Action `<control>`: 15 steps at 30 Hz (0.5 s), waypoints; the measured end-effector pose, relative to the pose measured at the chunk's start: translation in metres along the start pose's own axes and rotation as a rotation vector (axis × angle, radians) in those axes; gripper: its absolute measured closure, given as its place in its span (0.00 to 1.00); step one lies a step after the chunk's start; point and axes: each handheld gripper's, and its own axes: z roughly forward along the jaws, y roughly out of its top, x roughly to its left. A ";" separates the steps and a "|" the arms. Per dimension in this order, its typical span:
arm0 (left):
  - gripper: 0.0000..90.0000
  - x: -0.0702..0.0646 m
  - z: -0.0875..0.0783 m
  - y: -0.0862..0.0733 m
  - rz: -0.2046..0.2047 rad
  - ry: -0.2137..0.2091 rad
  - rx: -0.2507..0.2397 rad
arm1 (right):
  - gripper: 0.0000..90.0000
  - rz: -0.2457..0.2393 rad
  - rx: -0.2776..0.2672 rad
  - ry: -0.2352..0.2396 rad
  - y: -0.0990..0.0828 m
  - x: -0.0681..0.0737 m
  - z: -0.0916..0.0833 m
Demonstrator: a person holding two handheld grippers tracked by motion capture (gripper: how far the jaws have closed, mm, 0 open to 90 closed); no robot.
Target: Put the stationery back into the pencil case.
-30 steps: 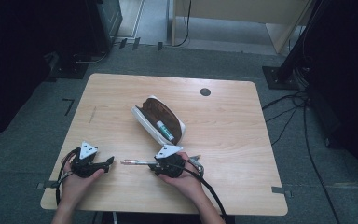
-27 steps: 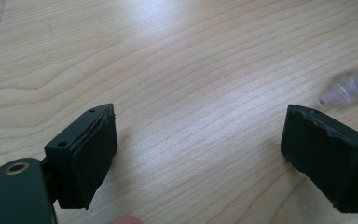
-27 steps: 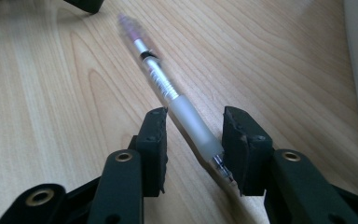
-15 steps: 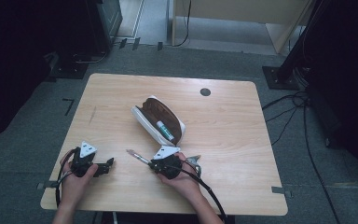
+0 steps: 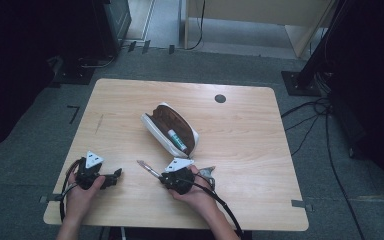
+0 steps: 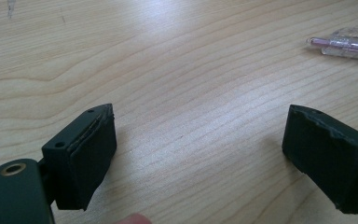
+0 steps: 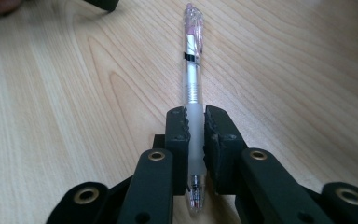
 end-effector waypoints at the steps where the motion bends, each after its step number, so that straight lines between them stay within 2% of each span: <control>1: 0.11 0.000 0.000 0.000 0.000 0.000 0.000 | 0.89 -0.023 -0.004 -0.010 0.000 0.001 0.000; 4: 0.11 0.000 0.000 0.000 -0.002 0.000 -0.002 | 0.90 -0.085 -0.016 -0.064 -0.003 0.010 0.001; 5: 0.11 0.000 0.000 0.000 -0.002 0.000 -0.001 | 0.91 -0.082 -0.022 -0.076 -0.003 0.012 0.001; 9: 0.11 0.000 0.000 0.000 -0.002 0.000 -0.001 | 0.91 -0.049 -0.027 -0.082 -0.004 0.013 0.000; 11: 0.11 0.000 0.000 0.000 -0.002 0.000 -0.001 | 0.91 -0.030 -0.064 -0.062 -0.004 0.015 -0.002; 12: 0.11 0.000 0.000 0.000 -0.002 0.000 -0.001 | 0.91 -0.030 -0.064 -0.062 -0.004 0.015 -0.002; 13: 0.11 0.000 0.000 0.000 -0.002 0.000 -0.001 | 0.91 -0.015 -0.105 -0.062 0.000 0.016 -0.006; 15: 0.11 0.000 0.000 0.000 -0.002 0.000 -0.002 | 0.91 0.017 -0.131 -0.056 0.003 0.016 -0.010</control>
